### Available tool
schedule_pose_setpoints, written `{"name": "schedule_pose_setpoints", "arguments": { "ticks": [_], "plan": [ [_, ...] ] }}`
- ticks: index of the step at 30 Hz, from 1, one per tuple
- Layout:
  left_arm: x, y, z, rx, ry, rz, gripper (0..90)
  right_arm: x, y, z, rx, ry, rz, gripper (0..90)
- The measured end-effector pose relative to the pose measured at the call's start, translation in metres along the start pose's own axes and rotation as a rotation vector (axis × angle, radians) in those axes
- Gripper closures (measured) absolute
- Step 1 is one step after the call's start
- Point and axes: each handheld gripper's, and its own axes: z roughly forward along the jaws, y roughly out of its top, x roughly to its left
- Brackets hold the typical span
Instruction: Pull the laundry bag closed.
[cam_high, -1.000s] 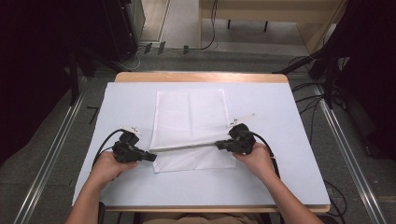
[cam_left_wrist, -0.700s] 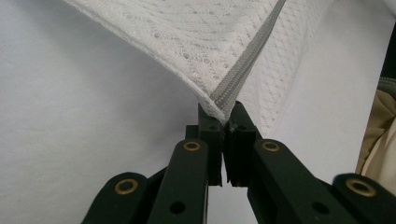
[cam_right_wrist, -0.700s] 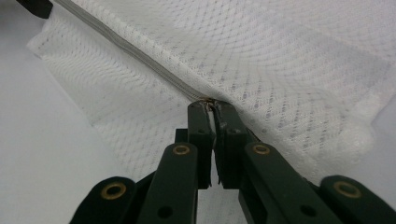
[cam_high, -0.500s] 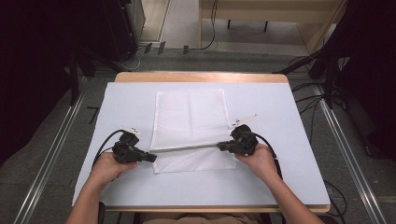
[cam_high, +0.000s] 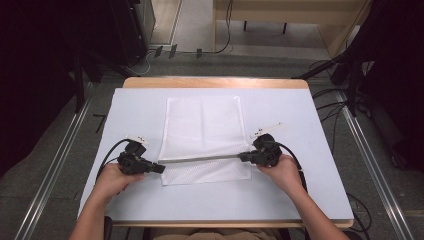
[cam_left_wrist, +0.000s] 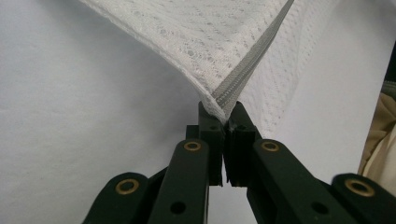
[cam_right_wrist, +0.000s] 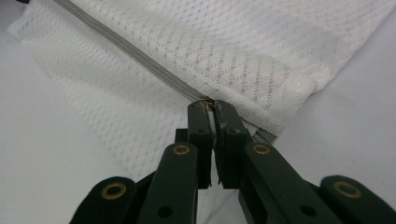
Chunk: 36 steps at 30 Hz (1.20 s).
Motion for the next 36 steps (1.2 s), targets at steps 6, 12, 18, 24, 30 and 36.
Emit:
{"name": "schedule_pose_setpoints", "arguments": {
  "ticks": [6,12,18,24,30,36],
  "plan": [
    [-0.001,0.003,0.000,-0.016,-0.035,-0.006,82.8,0.001,-0.001,0.002,0.018,0.000,0.006,87.0],
    [-0.001,0.005,0.002,-0.020,-0.042,-0.021,66.4,0.003,0.000,0.003,-0.004,-0.007,-0.023,82.2],
    [-0.006,0.009,-0.001,-0.075,-0.020,-0.008,50.7,0.003,0.001,0.001,-0.039,-0.007,-0.035,70.8],
    [-0.009,0.010,-0.003,-0.135,0.041,0.019,41.1,0.000,0.001,-0.002,-0.086,-0.037,-0.039,53.5],
    [-0.008,0.009,-0.007,-0.169,0.083,0.027,36.4,-0.007,0.000,-0.006,-0.146,-0.046,-0.023,39.4],
    [-0.005,0.008,-0.010,-0.193,0.127,0.029,34.3,-0.014,-0.001,-0.010,-0.173,-0.081,-0.010,35.0]
  ]
}}
